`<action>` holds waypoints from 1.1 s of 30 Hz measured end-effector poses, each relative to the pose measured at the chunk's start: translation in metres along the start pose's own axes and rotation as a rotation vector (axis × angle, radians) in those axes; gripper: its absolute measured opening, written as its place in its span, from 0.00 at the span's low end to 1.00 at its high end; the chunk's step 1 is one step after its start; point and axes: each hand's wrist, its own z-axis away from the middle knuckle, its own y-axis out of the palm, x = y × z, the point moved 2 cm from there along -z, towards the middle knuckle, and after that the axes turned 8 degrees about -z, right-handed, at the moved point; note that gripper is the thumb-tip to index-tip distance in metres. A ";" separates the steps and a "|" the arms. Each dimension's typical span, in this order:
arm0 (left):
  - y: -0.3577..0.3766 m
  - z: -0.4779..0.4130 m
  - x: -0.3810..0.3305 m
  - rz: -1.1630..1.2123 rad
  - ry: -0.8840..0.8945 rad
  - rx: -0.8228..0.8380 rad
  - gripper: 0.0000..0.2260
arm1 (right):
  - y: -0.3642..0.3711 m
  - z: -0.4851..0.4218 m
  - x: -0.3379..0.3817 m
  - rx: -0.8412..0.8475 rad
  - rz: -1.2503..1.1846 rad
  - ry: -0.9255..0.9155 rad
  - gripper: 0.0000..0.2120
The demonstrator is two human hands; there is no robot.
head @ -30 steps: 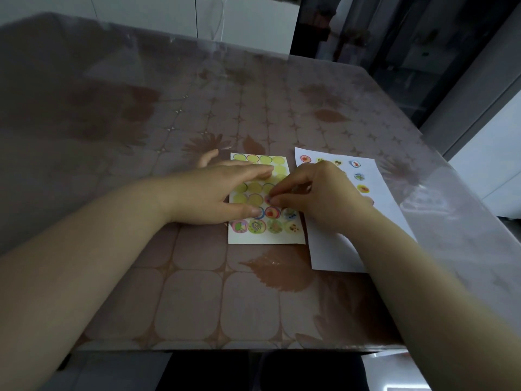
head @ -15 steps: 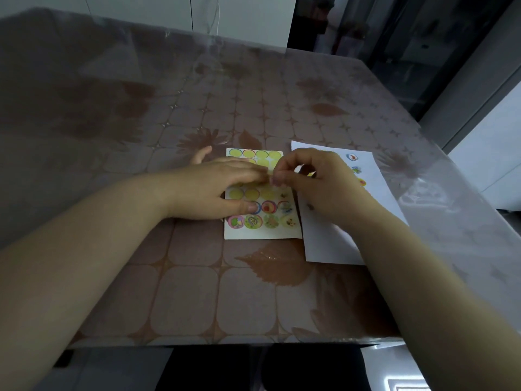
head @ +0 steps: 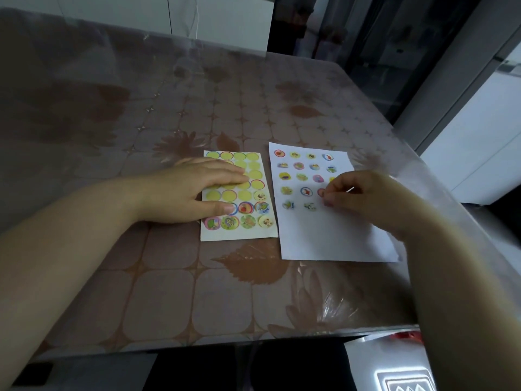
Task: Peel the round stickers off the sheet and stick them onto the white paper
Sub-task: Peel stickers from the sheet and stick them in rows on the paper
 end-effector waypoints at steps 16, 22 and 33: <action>0.025 -0.016 0.030 0.052 -0.036 -0.012 0.25 | 0.005 -0.007 -0.007 -0.061 -0.042 -0.046 0.07; 0.025 -0.017 0.030 0.044 -0.020 -0.023 0.23 | 0.006 -0.004 -0.007 -0.063 -0.118 -0.078 0.04; 0.017 -0.011 0.018 0.060 -0.025 -0.046 0.27 | 0.004 -0.001 -0.003 -0.028 -0.025 -0.070 0.06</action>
